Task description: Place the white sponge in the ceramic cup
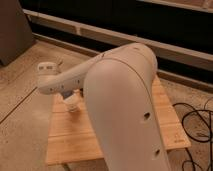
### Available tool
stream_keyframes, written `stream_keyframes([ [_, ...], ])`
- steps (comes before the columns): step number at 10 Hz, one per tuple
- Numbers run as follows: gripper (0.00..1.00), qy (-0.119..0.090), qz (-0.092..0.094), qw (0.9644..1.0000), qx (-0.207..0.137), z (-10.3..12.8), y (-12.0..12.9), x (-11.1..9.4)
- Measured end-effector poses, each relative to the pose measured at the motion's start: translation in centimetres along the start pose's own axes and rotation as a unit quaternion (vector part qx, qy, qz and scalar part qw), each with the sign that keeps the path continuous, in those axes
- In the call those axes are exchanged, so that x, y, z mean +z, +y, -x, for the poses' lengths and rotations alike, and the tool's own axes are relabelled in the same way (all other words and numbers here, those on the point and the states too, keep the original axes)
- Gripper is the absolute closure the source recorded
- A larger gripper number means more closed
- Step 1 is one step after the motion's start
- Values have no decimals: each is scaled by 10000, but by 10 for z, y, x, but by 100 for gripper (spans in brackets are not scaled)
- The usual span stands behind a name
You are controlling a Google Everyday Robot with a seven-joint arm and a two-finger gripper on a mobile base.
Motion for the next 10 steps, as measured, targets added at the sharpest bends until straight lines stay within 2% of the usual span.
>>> stream_keyframes([
  [3, 100, 57, -10, 10000, 27, -5, 0, 3],
  [6, 98, 23, -41, 10000, 37, -3, -5, 2],
  [7, 93, 20, -39, 10000, 32, -3, -5, 2],
  [10, 64, 61, -15, 10000, -11, -5, -3, 5],
])
